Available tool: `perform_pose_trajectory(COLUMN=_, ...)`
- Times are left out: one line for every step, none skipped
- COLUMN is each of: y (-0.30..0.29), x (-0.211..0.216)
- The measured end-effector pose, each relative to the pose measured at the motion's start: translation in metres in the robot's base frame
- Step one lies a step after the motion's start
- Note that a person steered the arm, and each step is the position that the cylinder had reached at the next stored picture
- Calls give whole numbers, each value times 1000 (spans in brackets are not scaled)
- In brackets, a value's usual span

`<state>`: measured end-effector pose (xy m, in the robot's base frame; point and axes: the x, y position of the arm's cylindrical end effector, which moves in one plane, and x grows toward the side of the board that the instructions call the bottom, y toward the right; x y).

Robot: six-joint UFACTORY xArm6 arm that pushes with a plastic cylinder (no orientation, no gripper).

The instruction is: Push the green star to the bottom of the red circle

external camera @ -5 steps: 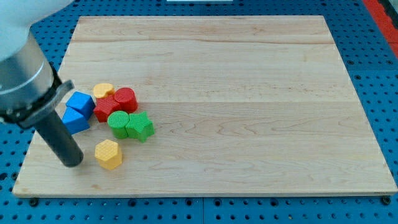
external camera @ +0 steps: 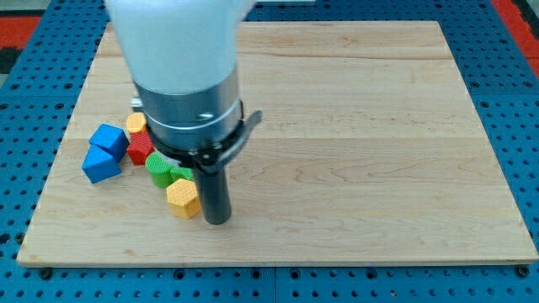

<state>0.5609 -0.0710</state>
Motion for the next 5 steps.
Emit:
perform_pose_trajectory(y=-2, x=-22)
perform_pose_trajectory(y=-13, x=-41)
perform_pose_trajectory(y=-31, x=-57)
perform_pose_trajectory(y=-34, x=-71)
perform_pose_trajectory(y=-1, x=-63)
